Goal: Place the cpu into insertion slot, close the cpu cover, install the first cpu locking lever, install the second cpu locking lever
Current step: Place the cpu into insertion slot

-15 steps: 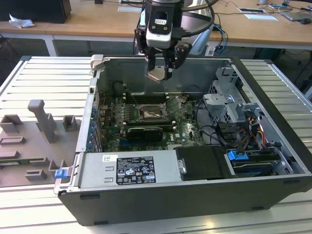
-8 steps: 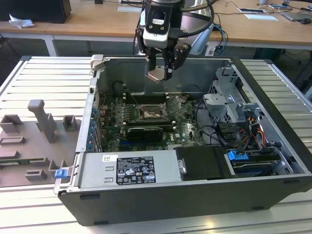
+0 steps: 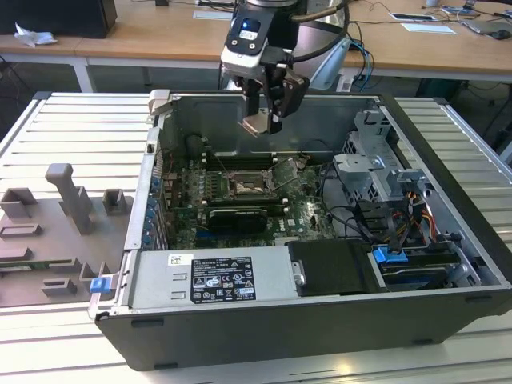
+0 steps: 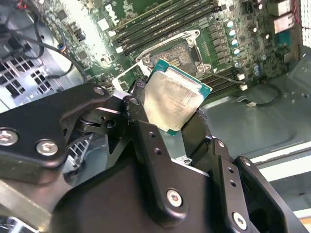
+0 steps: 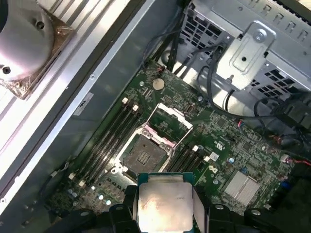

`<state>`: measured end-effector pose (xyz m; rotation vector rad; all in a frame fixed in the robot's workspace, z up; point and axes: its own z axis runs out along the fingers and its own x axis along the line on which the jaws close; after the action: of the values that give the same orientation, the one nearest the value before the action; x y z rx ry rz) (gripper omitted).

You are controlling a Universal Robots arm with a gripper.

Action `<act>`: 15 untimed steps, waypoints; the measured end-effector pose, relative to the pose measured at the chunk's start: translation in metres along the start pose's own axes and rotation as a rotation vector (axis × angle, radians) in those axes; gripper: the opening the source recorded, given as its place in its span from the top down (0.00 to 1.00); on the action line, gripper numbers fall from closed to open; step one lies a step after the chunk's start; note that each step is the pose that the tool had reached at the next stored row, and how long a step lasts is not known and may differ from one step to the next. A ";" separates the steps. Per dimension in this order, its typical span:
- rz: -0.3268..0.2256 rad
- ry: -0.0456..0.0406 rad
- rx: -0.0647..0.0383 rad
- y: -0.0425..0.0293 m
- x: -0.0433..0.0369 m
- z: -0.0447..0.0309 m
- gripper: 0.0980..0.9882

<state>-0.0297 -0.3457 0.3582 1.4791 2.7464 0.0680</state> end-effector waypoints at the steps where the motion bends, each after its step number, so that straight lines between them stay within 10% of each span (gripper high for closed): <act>1: 0.034 -0.0017 0.000 0.0000 0.0000 0.0004 0.50; 9: 0.205 -0.0102 0.000 -0.0002 0.0000 0.0031 0.50; 15: 0.230 -0.0114 0.000 -0.0003 0.0000 0.0067 0.50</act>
<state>-0.0297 -0.3457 0.3515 1.7814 2.5547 0.0633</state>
